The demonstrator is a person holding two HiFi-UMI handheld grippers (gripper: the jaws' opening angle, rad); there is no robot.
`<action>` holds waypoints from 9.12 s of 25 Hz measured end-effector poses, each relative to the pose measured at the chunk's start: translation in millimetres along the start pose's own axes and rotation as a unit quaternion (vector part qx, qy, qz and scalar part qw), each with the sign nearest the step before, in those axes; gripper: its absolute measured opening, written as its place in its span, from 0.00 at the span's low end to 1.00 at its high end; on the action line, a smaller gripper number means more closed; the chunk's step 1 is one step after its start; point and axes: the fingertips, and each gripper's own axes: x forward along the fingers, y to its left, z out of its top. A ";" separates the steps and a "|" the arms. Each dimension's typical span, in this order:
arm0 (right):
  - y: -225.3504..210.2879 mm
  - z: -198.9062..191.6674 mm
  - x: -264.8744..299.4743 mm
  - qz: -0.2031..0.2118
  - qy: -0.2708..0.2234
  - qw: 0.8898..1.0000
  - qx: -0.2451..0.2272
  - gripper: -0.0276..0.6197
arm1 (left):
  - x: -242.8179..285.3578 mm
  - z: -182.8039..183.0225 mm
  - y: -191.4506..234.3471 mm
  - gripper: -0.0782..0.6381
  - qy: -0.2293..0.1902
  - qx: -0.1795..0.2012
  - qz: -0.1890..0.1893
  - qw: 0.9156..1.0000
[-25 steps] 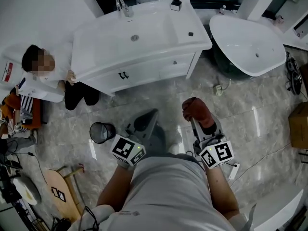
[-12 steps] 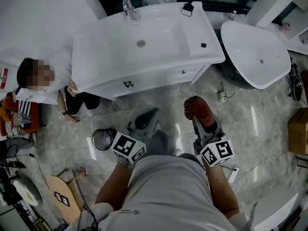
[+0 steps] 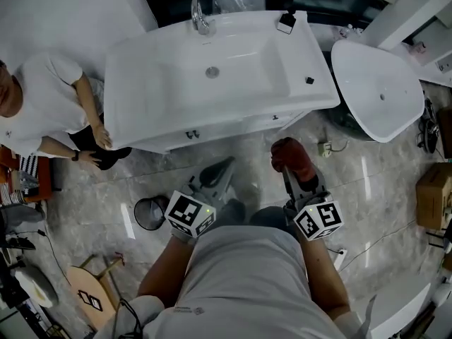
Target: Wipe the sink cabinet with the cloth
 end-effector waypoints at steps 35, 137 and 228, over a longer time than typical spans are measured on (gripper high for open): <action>-117.1 -216.6 145.0 0.143 0.269 0.949 -0.079 0.28 | -8.0 -161.4 42.5 0.13 -0.056 -0.150 0.322 0.933; -410.5 -460.4 259.1 -0.009 0.349 0.935 -0.067 0.24 | 123.2 -366.7 23.7 0.13 0.054 -0.192 0.294 0.935; -151.5 -294.5 246.2 0.065 0.247 0.967 0.023 0.22 | -3.5 -328.6 38.1 0.13 -0.018 -0.187 0.249 0.950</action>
